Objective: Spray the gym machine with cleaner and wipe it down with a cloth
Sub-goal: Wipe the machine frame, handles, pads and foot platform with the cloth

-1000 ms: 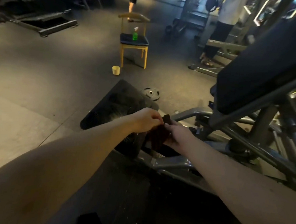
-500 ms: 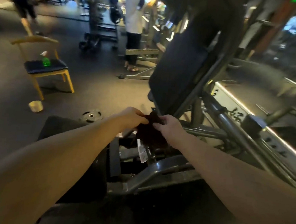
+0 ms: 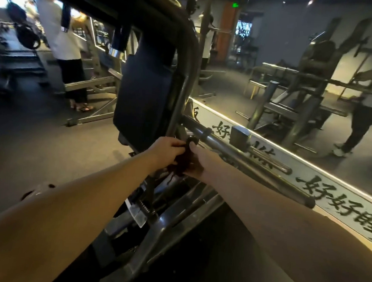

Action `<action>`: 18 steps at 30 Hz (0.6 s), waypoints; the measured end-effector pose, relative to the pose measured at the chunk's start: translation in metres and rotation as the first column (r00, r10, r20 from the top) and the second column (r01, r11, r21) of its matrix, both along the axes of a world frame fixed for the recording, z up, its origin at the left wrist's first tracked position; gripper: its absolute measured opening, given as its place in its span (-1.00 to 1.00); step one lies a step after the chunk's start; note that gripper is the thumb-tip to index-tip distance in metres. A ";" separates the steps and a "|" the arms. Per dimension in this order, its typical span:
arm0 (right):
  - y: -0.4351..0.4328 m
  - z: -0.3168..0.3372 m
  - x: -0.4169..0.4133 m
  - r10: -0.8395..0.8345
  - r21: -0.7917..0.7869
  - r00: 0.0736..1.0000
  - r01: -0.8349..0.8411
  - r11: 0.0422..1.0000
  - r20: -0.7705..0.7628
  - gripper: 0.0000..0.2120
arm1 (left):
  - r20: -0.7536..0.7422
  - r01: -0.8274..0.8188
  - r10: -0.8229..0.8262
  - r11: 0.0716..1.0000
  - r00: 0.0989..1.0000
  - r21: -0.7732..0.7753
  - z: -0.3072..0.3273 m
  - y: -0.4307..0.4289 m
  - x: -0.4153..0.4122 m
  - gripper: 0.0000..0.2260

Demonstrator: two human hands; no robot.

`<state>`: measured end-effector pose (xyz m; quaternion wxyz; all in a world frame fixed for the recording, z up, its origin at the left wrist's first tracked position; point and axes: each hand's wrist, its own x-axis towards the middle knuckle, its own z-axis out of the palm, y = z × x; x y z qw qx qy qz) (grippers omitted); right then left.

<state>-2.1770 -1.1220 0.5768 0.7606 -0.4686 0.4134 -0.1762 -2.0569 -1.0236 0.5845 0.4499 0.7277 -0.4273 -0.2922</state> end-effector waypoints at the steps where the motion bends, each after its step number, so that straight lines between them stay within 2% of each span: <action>1: -0.010 0.003 -0.002 -0.023 -0.013 1.000 0.023 1.000 0.000 -0.71 | -0.026 0.003 -0.004 1.000 1.000 -0.018 0.002 -0.008 -0.001 -0.84; 5: -0.056 0.015 -0.001 -0.067 -0.122 0.997 0.060 0.991 -0.050 -0.78 | 0.001 -0.028 0.029 0.996 1.000 -0.081 0.004 -0.050 -0.003 -0.76; 10: -0.115 0.014 0.011 -0.035 -0.285 0.991 -0.004 0.958 -0.130 -0.70 | -0.018 -0.137 0.136 0.986 0.991 -0.092 -0.006 -0.102 0.001 -0.77; 14: -0.150 0.017 0.024 -0.006 -0.329 0.993 -0.034 0.944 -0.117 -0.74 | -0.004 -0.195 0.195 0.976 0.981 -0.093 -0.004 -0.138 0.009 -0.76; 18: -0.178 0.016 0.050 0.020 -0.351 0.997 -0.045 0.935 -0.074 -0.67 | 0.011 -0.254 0.257 0.961 0.966 -0.106 0.005 -0.162 0.026 -0.78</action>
